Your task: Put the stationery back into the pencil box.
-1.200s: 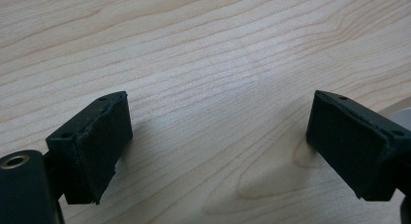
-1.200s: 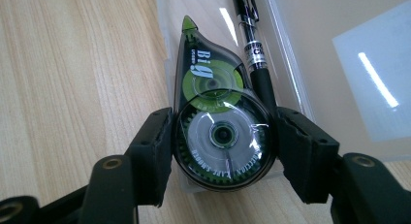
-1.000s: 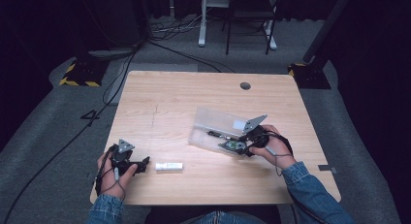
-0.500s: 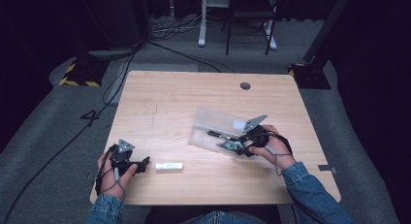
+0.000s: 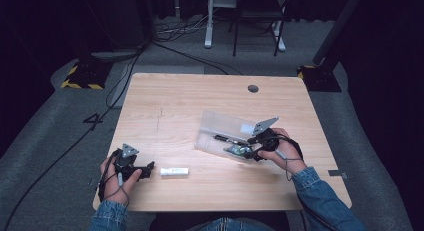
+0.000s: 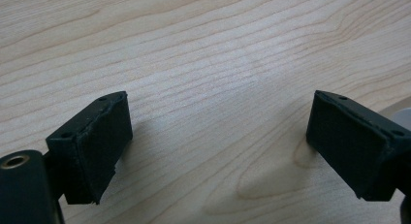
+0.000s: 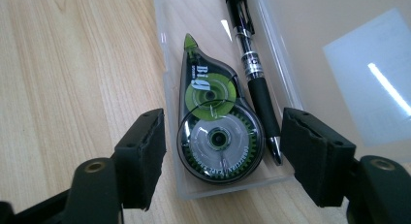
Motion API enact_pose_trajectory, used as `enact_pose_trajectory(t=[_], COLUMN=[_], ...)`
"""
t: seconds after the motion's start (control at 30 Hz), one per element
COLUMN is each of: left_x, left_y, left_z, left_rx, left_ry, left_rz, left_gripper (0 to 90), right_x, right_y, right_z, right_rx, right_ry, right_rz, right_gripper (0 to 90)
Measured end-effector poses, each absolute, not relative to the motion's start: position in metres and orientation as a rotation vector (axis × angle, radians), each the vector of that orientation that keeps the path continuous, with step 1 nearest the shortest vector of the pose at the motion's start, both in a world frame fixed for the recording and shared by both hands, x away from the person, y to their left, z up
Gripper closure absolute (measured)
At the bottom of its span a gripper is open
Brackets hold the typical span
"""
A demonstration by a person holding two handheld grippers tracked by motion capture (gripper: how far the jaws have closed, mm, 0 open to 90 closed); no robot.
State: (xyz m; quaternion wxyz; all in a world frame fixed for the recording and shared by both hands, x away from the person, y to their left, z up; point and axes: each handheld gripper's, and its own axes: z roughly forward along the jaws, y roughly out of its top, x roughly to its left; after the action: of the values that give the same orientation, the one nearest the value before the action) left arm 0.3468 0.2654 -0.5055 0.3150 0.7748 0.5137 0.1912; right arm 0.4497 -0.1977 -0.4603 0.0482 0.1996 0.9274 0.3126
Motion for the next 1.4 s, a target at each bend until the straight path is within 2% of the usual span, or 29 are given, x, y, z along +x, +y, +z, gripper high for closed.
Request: enact_pose_trajectory(t=[0.1, 0.23, 0.37, 0.8, 1.4], left_x=[0.347, 0.347, 0.347, 0.347, 0.347], left_y=[0.265, 0.265, 0.265, 0.265, 0.265], left_z=[-0.506, -0.506, -0.505, -0.506, -0.505], left_rx=[2.041, 2.041, 2.041, 2.041, 2.041], left_ry=[1.354, 1.353, 1.353, 1.354, 1.353], left_rz=[0.504, 0.504, 0.504, 0.504, 0.503], left_gripper=[9.5, 9.5, 9.5, 9.5, 9.4], right_x=[0.449, 0.447, 0.444, 0.428, 0.399], right_y=[-0.199, -0.2, -0.201, -0.19, -0.131], right_z=[-0.457, -0.451, -0.445, -0.423, -0.409], right_rx=[0.62, 0.62, 0.62, 0.546, 0.34], right_ry=[2.811, 2.796, 2.772, 2.714, 2.738], right_rz=[0.973, 1.003, 1.034, 1.13, 1.252], right_gripper=[34.1, 40.8, 41.2, 38.2, 33.9])
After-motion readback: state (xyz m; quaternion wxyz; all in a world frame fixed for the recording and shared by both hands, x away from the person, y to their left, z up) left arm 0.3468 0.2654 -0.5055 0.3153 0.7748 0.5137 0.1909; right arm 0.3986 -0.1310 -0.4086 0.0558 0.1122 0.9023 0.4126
